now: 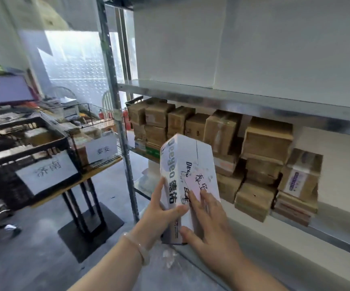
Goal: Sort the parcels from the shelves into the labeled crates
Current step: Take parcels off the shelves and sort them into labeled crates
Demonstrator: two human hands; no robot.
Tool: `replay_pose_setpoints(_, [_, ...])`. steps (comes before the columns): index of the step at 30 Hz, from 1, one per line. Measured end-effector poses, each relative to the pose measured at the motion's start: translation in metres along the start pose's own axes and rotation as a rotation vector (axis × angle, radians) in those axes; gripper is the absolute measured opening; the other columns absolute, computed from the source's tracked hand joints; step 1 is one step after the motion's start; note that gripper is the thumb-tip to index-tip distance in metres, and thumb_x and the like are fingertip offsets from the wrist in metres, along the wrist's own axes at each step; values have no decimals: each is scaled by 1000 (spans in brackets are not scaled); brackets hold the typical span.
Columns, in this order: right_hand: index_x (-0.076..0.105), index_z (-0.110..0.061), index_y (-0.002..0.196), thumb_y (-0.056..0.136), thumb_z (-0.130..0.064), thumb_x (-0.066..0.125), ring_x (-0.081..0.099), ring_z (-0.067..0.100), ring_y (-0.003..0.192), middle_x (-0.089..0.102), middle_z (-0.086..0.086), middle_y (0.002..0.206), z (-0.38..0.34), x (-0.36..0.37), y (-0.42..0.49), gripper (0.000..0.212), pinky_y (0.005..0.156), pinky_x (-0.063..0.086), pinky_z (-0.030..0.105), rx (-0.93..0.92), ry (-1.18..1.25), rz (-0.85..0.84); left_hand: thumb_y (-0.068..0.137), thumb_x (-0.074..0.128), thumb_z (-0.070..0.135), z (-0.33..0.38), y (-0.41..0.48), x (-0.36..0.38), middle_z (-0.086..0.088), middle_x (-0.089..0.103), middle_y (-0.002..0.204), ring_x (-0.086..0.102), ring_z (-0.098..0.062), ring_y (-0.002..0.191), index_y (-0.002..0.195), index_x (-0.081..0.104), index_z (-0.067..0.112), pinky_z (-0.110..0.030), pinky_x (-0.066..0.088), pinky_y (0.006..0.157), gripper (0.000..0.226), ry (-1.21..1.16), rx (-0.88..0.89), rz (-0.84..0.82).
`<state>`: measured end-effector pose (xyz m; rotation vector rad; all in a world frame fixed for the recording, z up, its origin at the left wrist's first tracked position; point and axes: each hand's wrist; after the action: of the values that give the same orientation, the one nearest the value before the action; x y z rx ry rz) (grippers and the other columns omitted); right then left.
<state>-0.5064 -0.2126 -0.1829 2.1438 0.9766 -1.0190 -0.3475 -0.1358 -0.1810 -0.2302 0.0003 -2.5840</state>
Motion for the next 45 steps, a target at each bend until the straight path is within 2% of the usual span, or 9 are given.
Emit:
replay_pose_setpoints(4, [-4, -74, 135, 74, -88, 22, -21, -6, 141, -20, -33, 152, -52, 37, 50, 67, 120, 3, 35, -68, 89, 28, 64, 91, 29, 15, -4, -92, 3, 67, 128, 68, -19, 110, 145, 30, 52, -42, 54, 95, 104, -94, -26, 119])
replay_pose_setpoints(8, [5, -63, 144, 73, -83, 49, -8, 3, 147, -16, -28, 156, -97, 75, 103, 86, 119, 15, 43, 13, 315, 46, 66, 86, 26, 26, -10, -177, 0, 68, 127, 67, -28, 112, 143, 29, 55, -52, 50, 99, 99, -193, -2, 196])
replay_pose_setpoints(11, [5, -56, 147, 71, -71, 58, 12, -1, 144, 9, -31, 154, -125, 105, 139, 94, 113, 23, 24, -39, 497, -90, 64, 87, 28, 34, -13, -227, -3, 65, 130, 64, -32, 116, 145, 29, 52, -54, 47, 102, 103, -231, 40, 213])
replay_pose_setpoints(14, [15, -63, 137, 75, -64, 63, 20, -25, 128, 17, -45, 142, -150, 131, 165, 78, 95, 22, -1, -89, 612, -131, 63, 87, 33, 40, -9, -265, 1, 65, 130, 65, -29, 115, 146, 26, 53, -45, 55, 93, 105, -206, 55, 258])
replay_pose_setpoints(26, [34, -66, 135, 83, -49, 68, 37, -15, 127, 36, -51, 131, -172, 184, 321, 64, 108, 37, 30, -57, 834, -146, 73, 77, 55, 74, 102, -359, 34, 69, 94, 64, 15, 87, 150, 28, 42, -4, 48, 61, 92, 108, 94, 436])
replay_pose_setpoints(30, [41, -60, 134, 88, -41, 66, 46, -6, 122, 44, -36, 135, -171, 178, 405, 56, 96, 39, 22, -90, 816, -134, 74, 68, 62, 103, 168, -376, 24, 59, 125, 58, 20, 96, 149, 29, 44, -4, 47, 74, 86, 213, 141, 439])
replay_pose_setpoints(34, [45, -58, 132, 88, -35, 66, 48, -9, 121, 48, -33, 133, -172, 172, 486, 54, 90, 42, 16, -144, 873, -137, 77, 71, 52, 130, 233, -401, 11, 67, 125, 67, -5, 105, 148, 32, 39, -22, 55, 82, 82, 129, 152, 433])
replay_pose_setpoints(39, [49, -56, 132, 92, -29, 65, 57, 8, 119, 52, -21, 137, -173, 173, 592, 51, 95, 51, 36, -120, 921, -119, 79, 59, 67, 154, 295, -443, 31, 48, 129, 51, 25, 88, 151, 21, 46, -4, 42, 71, 84, 323, 132, 518])
replay_pose_setpoints(45, [46, -56, 135, 90, -32, 67, 59, 6, 105, 49, -17, 135, -210, 189, 718, 54, 86, 50, 28, -134, 802, -95, 80, 49, 75, 163, 344, -517, 10, 32, 156, 33, -14, 139, 148, 24, 51, -43, 35, 112, 77, 614, 80, 663])
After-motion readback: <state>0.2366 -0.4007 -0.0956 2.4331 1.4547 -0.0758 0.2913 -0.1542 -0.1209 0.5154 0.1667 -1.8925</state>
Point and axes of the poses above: each hand's wrist, its own y-axis towards the middle knuckle, its own x-axis out of the palm, z = x × y
